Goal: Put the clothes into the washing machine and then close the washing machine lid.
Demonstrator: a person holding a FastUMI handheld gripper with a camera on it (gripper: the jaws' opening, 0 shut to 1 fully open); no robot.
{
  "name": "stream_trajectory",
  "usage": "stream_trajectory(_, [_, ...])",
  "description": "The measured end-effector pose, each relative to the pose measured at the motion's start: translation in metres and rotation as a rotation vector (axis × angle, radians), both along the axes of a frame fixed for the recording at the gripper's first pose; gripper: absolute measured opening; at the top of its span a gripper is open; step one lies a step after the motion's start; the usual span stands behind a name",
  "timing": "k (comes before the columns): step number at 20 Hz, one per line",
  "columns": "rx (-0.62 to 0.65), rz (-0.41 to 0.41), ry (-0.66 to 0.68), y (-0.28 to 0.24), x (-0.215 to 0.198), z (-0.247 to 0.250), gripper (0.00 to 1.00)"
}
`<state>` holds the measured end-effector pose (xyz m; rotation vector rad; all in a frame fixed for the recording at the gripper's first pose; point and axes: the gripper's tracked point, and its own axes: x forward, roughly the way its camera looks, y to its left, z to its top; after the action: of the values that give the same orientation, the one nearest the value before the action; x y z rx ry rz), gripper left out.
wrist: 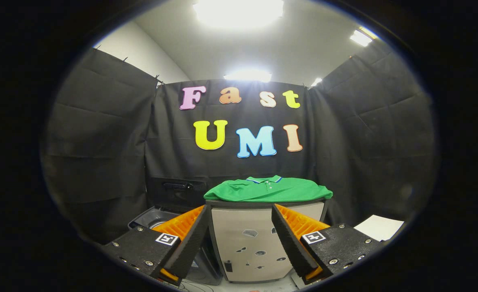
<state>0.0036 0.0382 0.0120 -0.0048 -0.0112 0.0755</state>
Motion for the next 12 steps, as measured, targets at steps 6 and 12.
stream_trajectory(6, [0.037,0.003,0.000,-0.013,0.030,0.026,0.95])
stream_trajectory(12, [0.032,0.027,0.017,-0.023,0.085,0.048,0.95])
